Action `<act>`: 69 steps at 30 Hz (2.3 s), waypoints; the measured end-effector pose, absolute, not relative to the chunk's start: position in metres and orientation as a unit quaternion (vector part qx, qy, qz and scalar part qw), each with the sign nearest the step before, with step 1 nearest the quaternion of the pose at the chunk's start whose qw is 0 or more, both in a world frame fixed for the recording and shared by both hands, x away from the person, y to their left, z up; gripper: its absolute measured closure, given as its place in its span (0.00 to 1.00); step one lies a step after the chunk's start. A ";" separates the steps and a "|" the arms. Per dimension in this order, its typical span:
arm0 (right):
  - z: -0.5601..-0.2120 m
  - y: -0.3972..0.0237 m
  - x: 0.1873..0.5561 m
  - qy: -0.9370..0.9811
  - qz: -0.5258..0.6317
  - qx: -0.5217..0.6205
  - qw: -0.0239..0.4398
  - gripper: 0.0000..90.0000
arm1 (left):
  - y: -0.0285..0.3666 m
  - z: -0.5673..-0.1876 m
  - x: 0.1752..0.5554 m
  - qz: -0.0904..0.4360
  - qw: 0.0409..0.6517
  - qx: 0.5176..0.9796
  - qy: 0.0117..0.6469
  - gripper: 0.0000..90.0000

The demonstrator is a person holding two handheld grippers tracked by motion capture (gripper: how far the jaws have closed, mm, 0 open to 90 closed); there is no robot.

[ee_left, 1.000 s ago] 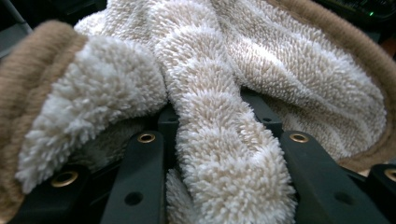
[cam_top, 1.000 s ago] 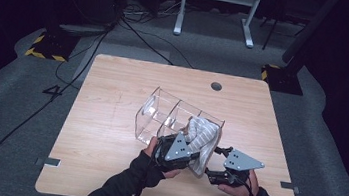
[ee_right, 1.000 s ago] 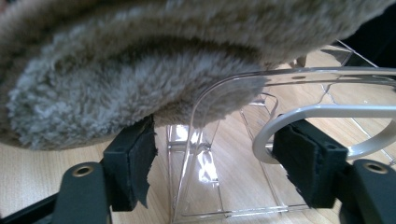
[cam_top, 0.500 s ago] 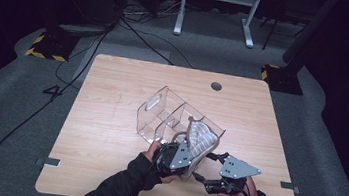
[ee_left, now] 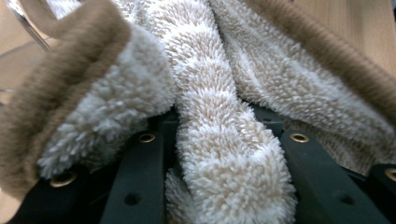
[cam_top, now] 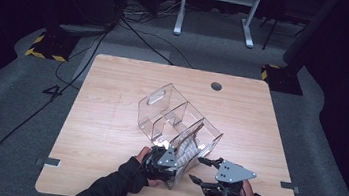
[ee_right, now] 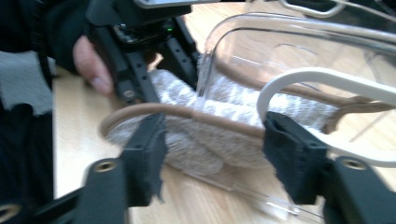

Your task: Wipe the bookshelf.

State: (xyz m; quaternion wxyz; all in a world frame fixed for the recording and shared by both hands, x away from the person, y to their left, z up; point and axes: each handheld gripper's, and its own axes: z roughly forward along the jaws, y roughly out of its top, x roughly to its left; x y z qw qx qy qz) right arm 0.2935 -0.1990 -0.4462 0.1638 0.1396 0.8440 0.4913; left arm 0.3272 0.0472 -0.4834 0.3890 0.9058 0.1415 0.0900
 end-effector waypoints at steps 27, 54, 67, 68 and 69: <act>-0.455 -0.207 0.302 0.834 0.490 0.180 0.178 0.43 | 0.046 -0.461 0.327 0.117 0.452 0.870 0.158 0.74; -0.458 -0.249 0.321 0.822 0.482 0.240 0.187 0.40 | 0.047 -0.411 0.335 0.147 0.523 0.826 0.152 0.74; -0.462 -0.252 0.325 0.831 0.468 0.238 0.183 0.39 | 0.043 -0.436 0.334 0.143 0.468 0.861 0.142 0.74; -0.462 -0.252 0.325 0.830 0.469 0.240 0.183 0.39 | 0.044 -0.439 0.333 0.140 0.463 0.863 0.143 0.74; -0.461 -0.252 0.325 0.829 0.470 0.241 0.182 0.39 | 0.045 -0.443 0.331 0.140 0.454 0.869 0.141 0.74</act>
